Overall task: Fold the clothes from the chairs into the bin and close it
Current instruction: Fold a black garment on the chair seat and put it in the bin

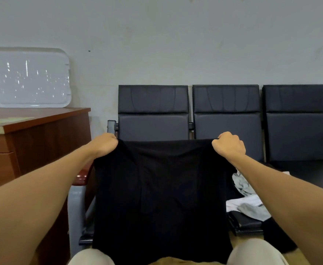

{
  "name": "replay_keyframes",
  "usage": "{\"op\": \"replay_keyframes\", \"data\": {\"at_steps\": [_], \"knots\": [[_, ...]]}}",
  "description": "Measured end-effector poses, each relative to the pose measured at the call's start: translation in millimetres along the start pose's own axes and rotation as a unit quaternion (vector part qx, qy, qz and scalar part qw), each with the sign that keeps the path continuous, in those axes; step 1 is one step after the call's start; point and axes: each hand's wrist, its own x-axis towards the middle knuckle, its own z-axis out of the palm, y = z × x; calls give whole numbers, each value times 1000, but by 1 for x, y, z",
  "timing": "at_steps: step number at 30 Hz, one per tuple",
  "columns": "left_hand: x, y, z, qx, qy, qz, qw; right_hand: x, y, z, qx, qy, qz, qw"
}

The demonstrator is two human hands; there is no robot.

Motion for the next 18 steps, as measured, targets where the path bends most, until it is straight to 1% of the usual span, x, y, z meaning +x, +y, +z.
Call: {"op": "replay_keyframes", "data": {"at_steps": [3,4,6,8,10,12,14,16,18], "knots": [[0,-3,1,-97,-31,-2,995,0,-3,7,18,-13,-15,1000],[2,-5,4,-96,-38,-5,995,2,-5,10,28,-19,-20,999],[9,-13,13,-50,-37,-4,998,6,-7,21,28,-35,-47,998],[18,-23,23,12,-20,9,1000,13,-7,35,-11,-47,-84,995],[29,-34,34,42,7,19,999,25,-2,52,-55,-46,-113,991],[42,-45,45,57,32,25,998,38,5,70,-68,-26,-125,989],[55,-56,56,73,46,21,996,49,12,89,-63,14,-132,989],[70,-66,71,93,55,16,994,60,18,111,-78,48,-146,985],[86,-76,88,114,52,9,992,70,24,136,-106,61,-162,979]]}}
